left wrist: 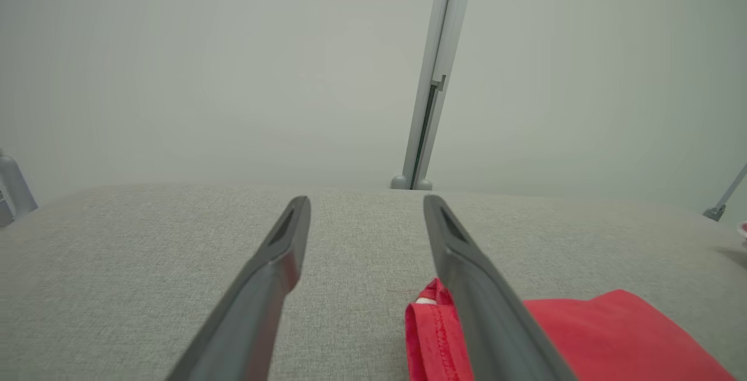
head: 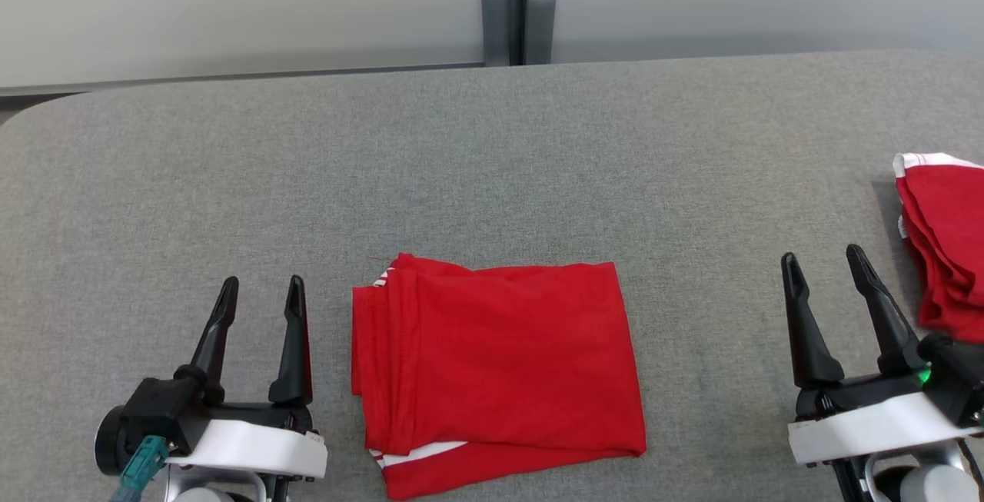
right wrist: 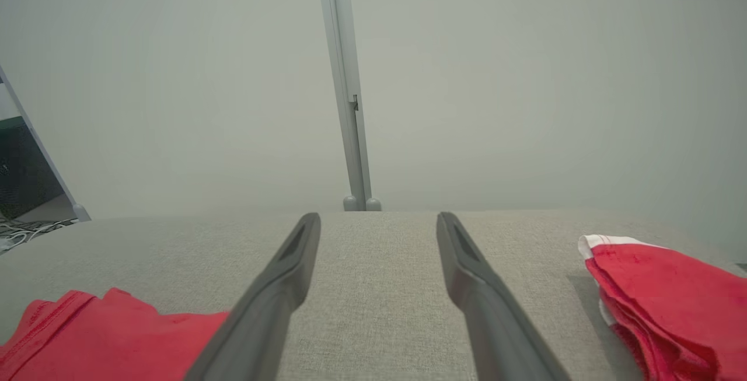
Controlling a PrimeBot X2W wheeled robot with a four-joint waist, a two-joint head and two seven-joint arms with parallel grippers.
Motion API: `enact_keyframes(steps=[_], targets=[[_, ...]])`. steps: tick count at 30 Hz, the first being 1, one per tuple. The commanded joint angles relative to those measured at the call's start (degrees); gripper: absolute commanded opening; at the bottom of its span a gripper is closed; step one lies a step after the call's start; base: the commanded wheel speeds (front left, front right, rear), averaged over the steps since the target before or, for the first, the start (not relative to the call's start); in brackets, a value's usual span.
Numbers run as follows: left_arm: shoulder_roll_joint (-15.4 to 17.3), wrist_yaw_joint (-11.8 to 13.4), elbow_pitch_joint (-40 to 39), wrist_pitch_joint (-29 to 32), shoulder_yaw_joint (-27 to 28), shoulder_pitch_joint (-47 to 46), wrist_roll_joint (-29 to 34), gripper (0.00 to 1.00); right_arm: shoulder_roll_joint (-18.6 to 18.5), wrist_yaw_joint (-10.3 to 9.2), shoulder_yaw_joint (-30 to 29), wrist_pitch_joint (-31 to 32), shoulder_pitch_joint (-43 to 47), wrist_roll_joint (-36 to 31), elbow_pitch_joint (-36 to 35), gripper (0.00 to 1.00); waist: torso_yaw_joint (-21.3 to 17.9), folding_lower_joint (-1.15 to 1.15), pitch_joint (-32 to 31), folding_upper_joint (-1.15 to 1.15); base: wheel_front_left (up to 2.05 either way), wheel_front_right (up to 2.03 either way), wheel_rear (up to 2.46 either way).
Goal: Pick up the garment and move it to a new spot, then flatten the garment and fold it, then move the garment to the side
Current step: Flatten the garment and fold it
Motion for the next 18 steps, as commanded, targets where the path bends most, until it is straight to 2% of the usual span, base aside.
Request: enact_keyframes(steps=[1,5,18], targets=[[0.4,0.3,0.2,-0.1,0.1,0.7,0.3,1.00,-0.2,0.00,-0.1,0.3,1.0,-0.3,-0.3,1.00,-0.1,0.00,-1.0,0.00,0.00,0.00,0.00],[0.8,0.4,1.4,0.2,-0.3,3.2,0.4,1.00,-0.3,0.00,-0.8,1.9,4.6,-0.4,-1.5,1.00,-0.3,0.00,-5.0,0.00,0.00,0.00,0.00],[1.6,0.9,0.6,2.7,-1.3,9.7,-0.4,1.00,-0.7,0.00,-2.7,6.2,13.6,0.3,-5.4,1.00,-1.1,0.00,-12.6,0.00,0.00,0.00,0.00]])
